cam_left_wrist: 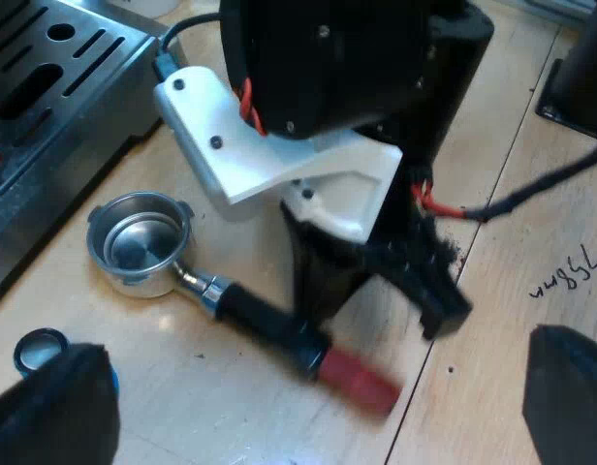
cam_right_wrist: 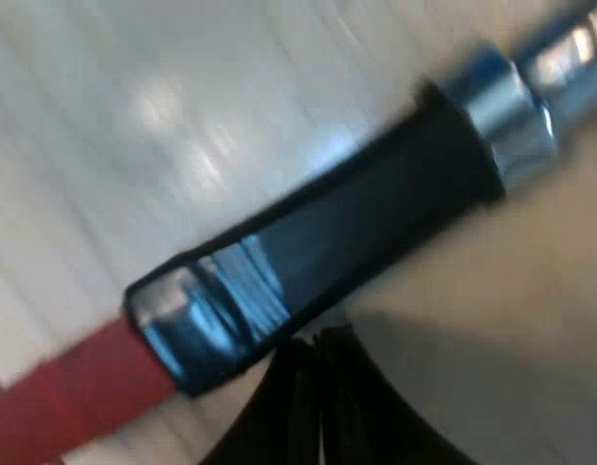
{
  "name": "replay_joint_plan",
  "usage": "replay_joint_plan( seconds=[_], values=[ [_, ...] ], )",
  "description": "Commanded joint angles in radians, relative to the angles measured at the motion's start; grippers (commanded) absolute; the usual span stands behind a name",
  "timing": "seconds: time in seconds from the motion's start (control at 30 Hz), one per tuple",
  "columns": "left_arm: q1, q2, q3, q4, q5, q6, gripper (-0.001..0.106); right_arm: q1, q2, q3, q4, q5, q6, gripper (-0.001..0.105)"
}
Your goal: Put the handle in the coffee machine
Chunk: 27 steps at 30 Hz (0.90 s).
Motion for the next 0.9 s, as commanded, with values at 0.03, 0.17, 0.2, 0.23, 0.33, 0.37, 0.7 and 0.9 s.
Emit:
replay_joint_plan(
  seconds=[0.03,0.17,0.2,0.23,0.33,0.37,0.7,0.9],
  values=[
    [-0.005,0.003,-0.018,-0.004,-0.012,-0.008,0.086,0.019,0.031,-0.005,-0.102,-0.017,0.054,0.000],
    [-0.005,0.003,-0.049,-0.002,-0.012,-0.008,0.086,0.041,0.071,-0.009,-0.198,-0.016,0.092,0.000],
    [-0.005,0.003,-0.054,-0.002,-0.012,-0.008,0.086,0.044,0.075,-0.010,-0.216,-0.016,0.096,0.000],
    [-0.005,0.003,-0.061,0.000,-0.012,-0.008,0.086,0.047,0.085,-0.009,-0.251,-0.011,0.110,0.000],
    [-0.005,0.003,-0.076,0.003,-0.012,-0.008,0.086,0.047,0.107,-0.009,-0.349,-0.004,0.165,0.000],
    [-0.005,0.003,-0.079,0.003,-0.012,-0.008,0.086,0.047,0.115,-0.009,-0.395,-0.004,0.182,0.000],
    [-0.005,0.003,-0.082,0.005,-0.012,-0.008,0.086,0.047,0.125,-0.011,-0.440,0.011,0.277,0.000],
    [-0.005,0.003,-0.082,0.005,-0.012,-0.008,0.086,0.047,0.089,-0.011,-0.254,0.011,0.305,0.000]
  ],
)
